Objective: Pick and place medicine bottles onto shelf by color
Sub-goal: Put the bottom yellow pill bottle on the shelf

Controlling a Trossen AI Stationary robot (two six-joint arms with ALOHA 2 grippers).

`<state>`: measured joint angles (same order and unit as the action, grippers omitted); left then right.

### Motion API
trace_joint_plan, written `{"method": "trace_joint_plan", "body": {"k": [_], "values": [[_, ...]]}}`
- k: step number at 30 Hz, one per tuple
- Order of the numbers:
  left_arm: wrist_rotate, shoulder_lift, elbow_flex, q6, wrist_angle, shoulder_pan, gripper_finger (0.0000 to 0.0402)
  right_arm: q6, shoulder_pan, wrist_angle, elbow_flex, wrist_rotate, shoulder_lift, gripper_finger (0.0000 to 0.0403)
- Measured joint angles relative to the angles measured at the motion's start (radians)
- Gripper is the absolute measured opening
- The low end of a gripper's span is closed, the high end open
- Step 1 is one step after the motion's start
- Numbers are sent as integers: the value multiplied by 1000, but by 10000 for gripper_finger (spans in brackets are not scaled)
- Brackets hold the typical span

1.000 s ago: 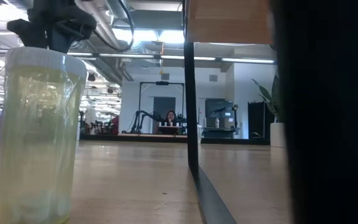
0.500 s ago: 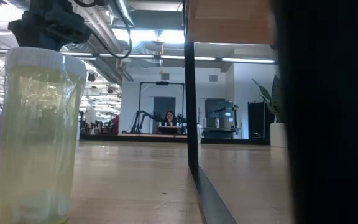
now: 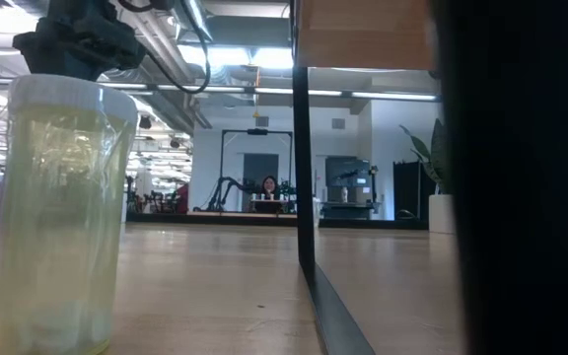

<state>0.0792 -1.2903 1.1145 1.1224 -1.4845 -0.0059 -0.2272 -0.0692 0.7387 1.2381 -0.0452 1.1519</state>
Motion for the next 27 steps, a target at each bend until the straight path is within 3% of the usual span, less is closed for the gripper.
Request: {"method": "trace_joint_plan", "body": {"k": [17,27], "values": [[6,-132,-1,21,-2,-21,228,0,0,0,0,0,0,218],[-63,-253,-1,47,-24,-17,228,0,0,0,0,0,0,218]]}}
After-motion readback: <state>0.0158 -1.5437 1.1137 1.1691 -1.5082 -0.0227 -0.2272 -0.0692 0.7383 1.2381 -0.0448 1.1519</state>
